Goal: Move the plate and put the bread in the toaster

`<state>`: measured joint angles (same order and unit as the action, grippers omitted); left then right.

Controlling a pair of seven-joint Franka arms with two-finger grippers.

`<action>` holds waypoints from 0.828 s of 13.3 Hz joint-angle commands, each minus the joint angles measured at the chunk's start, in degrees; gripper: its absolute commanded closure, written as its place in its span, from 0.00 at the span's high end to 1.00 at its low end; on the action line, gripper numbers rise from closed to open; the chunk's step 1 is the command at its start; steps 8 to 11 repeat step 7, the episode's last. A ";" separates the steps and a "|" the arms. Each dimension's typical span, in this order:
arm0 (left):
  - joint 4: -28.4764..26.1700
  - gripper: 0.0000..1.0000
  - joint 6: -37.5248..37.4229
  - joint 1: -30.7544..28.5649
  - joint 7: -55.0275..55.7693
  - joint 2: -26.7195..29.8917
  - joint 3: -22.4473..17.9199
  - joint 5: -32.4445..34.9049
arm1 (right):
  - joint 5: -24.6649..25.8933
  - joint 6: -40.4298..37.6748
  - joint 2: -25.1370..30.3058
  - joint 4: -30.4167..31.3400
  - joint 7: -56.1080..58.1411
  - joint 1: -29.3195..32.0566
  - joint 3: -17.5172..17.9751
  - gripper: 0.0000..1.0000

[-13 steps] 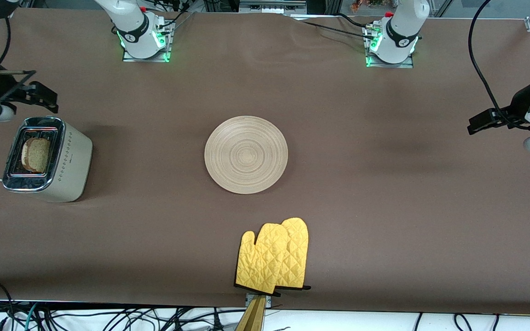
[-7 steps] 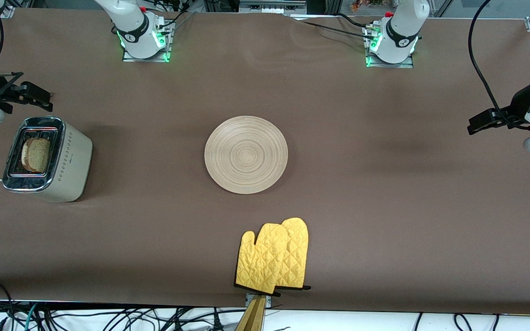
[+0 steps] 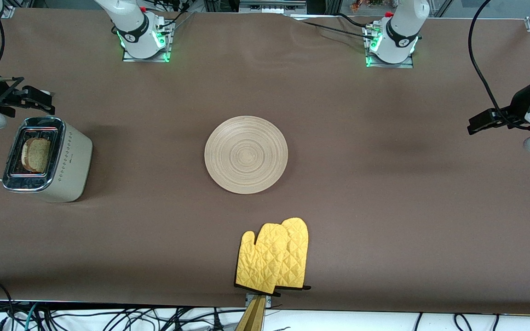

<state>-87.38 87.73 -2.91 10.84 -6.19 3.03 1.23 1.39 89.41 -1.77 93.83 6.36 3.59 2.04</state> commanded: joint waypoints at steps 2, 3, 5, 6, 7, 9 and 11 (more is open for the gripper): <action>0.89 1.00 -0.01 -0.08 -0.38 -0.31 0.22 1.58 | -0.95 -1.26 -0.52 -1.46 -4.86 -0.08 -0.11 1.00; 0.89 1.00 -0.01 -0.08 -0.38 -0.31 0.22 1.58 | -0.95 -1.26 -0.52 -1.46 -4.96 -0.08 -0.11 1.00; 0.89 1.00 -0.01 -0.08 -0.38 -0.31 0.31 1.58 | -0.95 -1.17 -0.52 -1.46 -5.04 -0.08 -0.11 1.00; 0.89 1.00 -0.01 -0.08 -0.38 -0.31 0.31 1.58 | -0.95 -1.26 -0.60 -1.46 -5.04 -0.08 -0.11 1.00; 0.89 1.00 -0.01 -0.08 -0.38 -0.31 0.22 1.58 | -0.95 -1.26 -0.61 -1.46 -4.87 -0.16 -0.11 1.00; 0.89 1.00 -0.01 -0.08 -0.38 -0.31 0.22 1.58 | -0.95 -1.26 -0.61 -1.46 -4.87 -0.16 -0.11 1.00; 0.89 1.00 -0.01 -0.08 -0.38 -0.31 0.22 1.58 | -0.95 -1.26 -0.61 -1.46 -4.87 -0.16 -0.11 1.00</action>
